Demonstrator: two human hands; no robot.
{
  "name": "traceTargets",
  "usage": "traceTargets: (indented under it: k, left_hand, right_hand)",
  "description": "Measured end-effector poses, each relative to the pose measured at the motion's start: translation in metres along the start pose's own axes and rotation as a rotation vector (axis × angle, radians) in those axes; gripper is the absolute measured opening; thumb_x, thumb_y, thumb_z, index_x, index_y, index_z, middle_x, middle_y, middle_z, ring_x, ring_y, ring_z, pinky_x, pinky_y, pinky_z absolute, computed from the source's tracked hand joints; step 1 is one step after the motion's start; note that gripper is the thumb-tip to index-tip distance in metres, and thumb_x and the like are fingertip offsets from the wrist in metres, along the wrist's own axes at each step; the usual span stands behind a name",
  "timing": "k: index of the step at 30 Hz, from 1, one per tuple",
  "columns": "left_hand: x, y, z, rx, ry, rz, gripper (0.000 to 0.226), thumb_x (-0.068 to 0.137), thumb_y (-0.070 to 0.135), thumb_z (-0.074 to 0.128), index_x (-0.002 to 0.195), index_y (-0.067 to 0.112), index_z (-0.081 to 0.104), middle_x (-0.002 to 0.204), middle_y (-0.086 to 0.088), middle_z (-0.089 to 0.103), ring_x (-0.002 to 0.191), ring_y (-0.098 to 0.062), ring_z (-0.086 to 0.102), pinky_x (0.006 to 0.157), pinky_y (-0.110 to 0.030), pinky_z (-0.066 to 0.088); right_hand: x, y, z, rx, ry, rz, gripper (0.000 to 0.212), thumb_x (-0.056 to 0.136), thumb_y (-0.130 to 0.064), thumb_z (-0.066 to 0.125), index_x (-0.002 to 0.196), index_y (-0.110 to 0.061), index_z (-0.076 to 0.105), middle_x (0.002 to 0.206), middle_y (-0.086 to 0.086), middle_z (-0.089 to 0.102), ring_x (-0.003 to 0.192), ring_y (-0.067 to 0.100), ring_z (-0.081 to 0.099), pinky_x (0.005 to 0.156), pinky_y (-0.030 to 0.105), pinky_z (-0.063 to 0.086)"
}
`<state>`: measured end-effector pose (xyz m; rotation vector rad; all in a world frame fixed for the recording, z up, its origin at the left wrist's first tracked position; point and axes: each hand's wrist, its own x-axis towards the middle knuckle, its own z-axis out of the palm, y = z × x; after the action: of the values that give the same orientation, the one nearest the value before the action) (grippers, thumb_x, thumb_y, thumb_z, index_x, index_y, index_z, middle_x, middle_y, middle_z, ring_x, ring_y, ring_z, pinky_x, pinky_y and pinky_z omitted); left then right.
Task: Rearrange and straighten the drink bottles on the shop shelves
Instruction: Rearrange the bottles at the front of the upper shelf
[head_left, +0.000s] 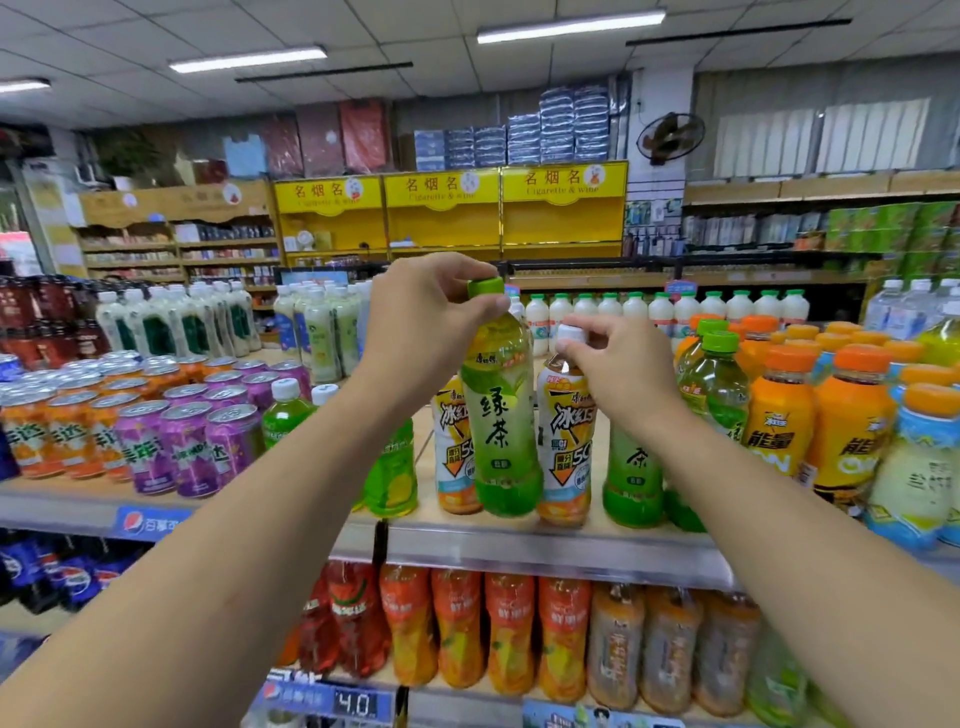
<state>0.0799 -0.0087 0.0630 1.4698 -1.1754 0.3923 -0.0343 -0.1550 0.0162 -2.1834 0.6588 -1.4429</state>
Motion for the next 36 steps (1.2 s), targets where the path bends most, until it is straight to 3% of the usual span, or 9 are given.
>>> traceTargets:
  k: [4, 8, 13, 19, 24, 26, 28, 31, 36]
  left_hand:
    - [-0.018, 0.003, -0.004, -0.051, -0.041, -0.036, 0.029, 0.078, 0.016, 0.079, 0.107, 0.011, 0.074, 0.088, -0.003, 0.075, 0.078, -0.007, 0.071, 0.063, -0.014, 0.056]
    - [-0.031, 0.005, -0.006, -0.031, -0.051, -0.025, 0.029, 0.077, 0.018, 0.080, 0.105, 0.013, 0.074, 0.082, 0.007, 0.072, 0.077, -0.002, 0.069, 0.064, -0.011, 0.054]
    - [-0.044, 0.008, -0.005, -0.081, -0.068, -0.030, 0.031, 0.077, 0.013, 0.080, 0.107, 0.012, 0.073, 0.092, 0.000, 0.075, 0.082, -0.005, 0.071, 0.074, -0.020, 0.058]
    - [-0.059, 0.012, 0.019, -0.148, -0.145, -0.052, 0.031, 0.078, 0.014, 0.079, 0.108, 0.016, 0.073, 0.094, 0.003, 0.076, 0.086, -0.004, 0.071, 0.080, -0.031, 0.059]
    - [-0.055, 0.009, 0.041, -0.190, -0.134, -0.050, 0.030, 0.079, 0.015, 0.078, 0.109, 0.018, 0.073, 0.092, 0.007, 0.075, 0.084, -0.002, 0.069, 0.079, -0.023, 0.058]
    - [-0.049, 0.007, 0.048, -0.214, -0.135, -0.057, 0.030, 0.080, 0.015, 0.077, 0.110, 0.018, 0.073, 0.087, 0.013, 0.072, 0.081, 0.005, 0.068, 0.072, -0.012, 0.054]
    - [-0.042, 0.005, 0.054, -0.225, -0.138, -0.071, 0.030, 0.081, 0.015, 0.076, 0.111, 0.018, 0.072, 0.086, 0.016, 0.070, 0.081, 0.008, 0.066, 0.069, -0.006, 0.050]
    - [-0.033, 0.002, 0.065, -0.177, -0.134, -0.048, 0.031, 0.080, 0.017, 0.077, 0.111, 0.018, 0.072, 0.092, 0.014, 0.070, 0.087, 0.004, 0.066, 0.080, -0.016, 0.053]
    - [-0.026, -0.004, 0.082, -0.149, -0.122, -0.033, 0.032, 0.082, 0.014, 0.073, 0.114, 0.013, 0.071, 0.116, -0.001, 0.071, 0.105, -0.011, 0.063, 0.097, -0.033, 0.051]
  right_hand:
    - [0.009, -0.009, -0.003, 0.023, -0.002, -0.025, 0.034, 0.087, -0.021, 0.071, 0.120, -0.014, 0.070, 0.105, 0.010, 0.076, 0.088, 0.017, 0.066, 0.080, 0.027, 0.051]
    - [0.014, -0.018, -0.007, 0.075, -0.007, -0.044, 0.033, 0.087, -0.021, 0.071, 0.119, -0.013, 0.070, 0.114, 0.010, 0.074, 0.090, 0.011, 0.062, 0.078, 0.021, 0.048]
    - [0.020, -0.023, -0.013, 0.144, -0.046, -0.034, 0.033, 0.087, -0.017, 0.071, 0.120, -0.010, 0.070, 0.117, 0.012, 0.073, 0.094, 0.015, 0.066, 0.078, 0.024, 0.054]
    - [0.050, -0.040, -0.021, 0.154, -0.133, -0.022, 0.030, 0.085, -0.017, 0.074, 0.114, -0.010, 0.072, 0.103, 0.003, 0.072, 0.085, 0.011, 0.067, 0.071, 0.020, 0.053]
    - [0.071, -0.057, -0.023, 0.205, -0.177, -0.042, 0.030, 0.085, -0.018, 0.075, 0.114, -0.012, 0.072, 0.095, -0.003, 0.069, 0.081, 0.001, 0.064, 0.069, 0.020, 0.054]
    - [0.076, -0.063, -0.022, 0.227, -0.175, -0.046, 0.029, 0.084, -0.018, 0.075, 0.113, -0.012, 0.072, 0.097, -0.001, 0.071, 0.082, 0.003, 0.066, 0.068, 0.021, 0.055]
    - [0.082, -0.069, -0.020, 0.265, -0.164, -0.046, 0.028, 0.083, -0.017, 0.076, 0.110, -0.011, 0.073, 0.103, 0.005, 0.073, 0.088, 0.012, 0.070, 0.078, 0.032, 0.059]
    - [0.091, -0.077, -0.015, 0.309, -0.152, -0.025, 0.029, 0.082, -0.015, 0.077, 0.109, -0.009, 0.073, 0.106, 0.010, 0.074, 0.095, 0.022, 0.071, 0.086, 0.041, 0.059]
    - [0.094, -0.077, 0.004, 0.329, -0.182, 0.008, 0.026, 0.081, -0.014, 0.077, 0.106, -0.010, 0.073, 0.103, 0.009, 0.073, 0.094, 0.022, 0.071, 0.086, 0.042, 0.059]
